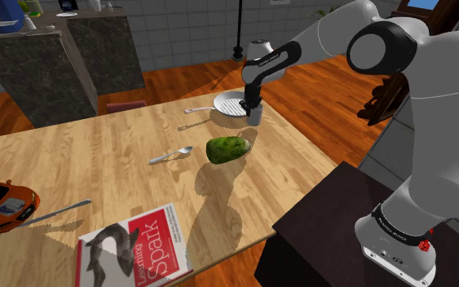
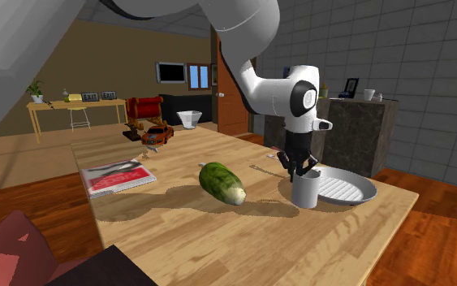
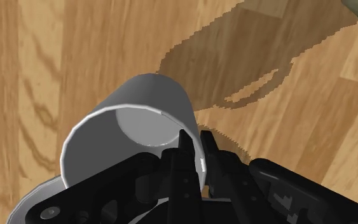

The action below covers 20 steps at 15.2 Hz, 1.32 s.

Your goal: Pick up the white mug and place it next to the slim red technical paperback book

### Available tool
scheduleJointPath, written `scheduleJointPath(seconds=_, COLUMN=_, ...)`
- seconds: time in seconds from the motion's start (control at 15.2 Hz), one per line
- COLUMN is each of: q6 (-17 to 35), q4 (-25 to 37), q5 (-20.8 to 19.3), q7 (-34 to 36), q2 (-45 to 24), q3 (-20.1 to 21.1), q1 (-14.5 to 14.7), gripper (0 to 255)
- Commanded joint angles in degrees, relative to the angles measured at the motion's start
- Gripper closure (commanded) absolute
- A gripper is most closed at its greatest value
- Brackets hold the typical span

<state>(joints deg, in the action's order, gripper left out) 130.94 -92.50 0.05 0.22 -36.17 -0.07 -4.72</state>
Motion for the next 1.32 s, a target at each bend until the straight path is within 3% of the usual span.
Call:
scheduleJointPath(seconds=0.0, q6=-1.0, q4=0.0, q5=0.0, q7=0.0, q2=1.0, q3=0.0, q1=0.0, gripper=255)
scheduleJointPath(seconds=1.25, q6=-12.3, q4=4.6, q5=0.0, q7=0.0, q2=7.6, q3=0.0, q1=0.0, gripper=255)
